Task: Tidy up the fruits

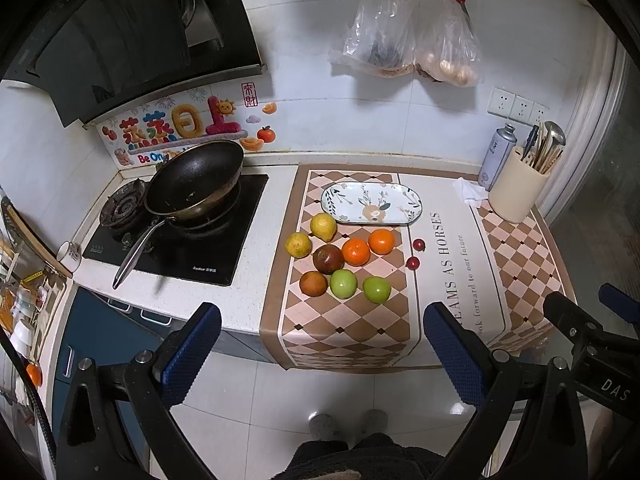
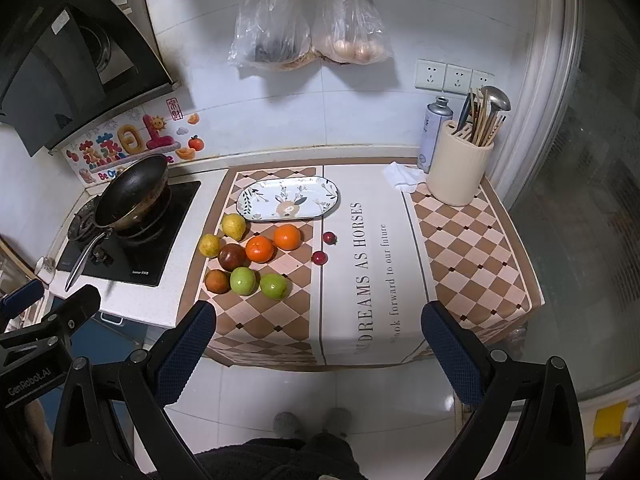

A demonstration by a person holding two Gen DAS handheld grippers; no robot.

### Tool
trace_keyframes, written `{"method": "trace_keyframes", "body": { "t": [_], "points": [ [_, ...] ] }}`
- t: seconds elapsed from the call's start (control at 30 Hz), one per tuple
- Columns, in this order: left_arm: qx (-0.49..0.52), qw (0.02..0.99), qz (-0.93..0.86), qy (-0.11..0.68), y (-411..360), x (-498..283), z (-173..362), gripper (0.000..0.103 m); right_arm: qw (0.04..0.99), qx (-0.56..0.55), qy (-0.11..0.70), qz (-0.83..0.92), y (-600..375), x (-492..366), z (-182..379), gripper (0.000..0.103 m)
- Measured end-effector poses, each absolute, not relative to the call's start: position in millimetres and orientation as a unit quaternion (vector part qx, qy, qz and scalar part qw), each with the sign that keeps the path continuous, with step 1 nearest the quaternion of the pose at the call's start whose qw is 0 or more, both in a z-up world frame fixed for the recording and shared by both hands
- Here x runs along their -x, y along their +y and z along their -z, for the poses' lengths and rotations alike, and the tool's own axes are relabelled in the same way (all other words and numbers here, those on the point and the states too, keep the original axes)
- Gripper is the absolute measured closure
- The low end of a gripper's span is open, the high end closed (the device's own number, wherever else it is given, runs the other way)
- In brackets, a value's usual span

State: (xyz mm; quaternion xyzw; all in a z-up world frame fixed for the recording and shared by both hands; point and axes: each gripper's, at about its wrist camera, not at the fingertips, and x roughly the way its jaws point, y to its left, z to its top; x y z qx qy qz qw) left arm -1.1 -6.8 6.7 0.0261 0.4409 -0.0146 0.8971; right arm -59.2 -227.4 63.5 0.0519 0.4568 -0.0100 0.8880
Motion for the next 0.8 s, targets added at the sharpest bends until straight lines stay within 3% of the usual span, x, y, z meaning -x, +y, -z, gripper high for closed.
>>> {"method": "trace_keyframes", "body": {
  "t": [0.8],
  "points": [
    [-0.027,0.899,0.014,0.437,-9.7,-1.8,-16.1,0.0,0.89,-0.05,0.453,0.002,-227.8,54.9,-75.9,0.0]
  ]
}}
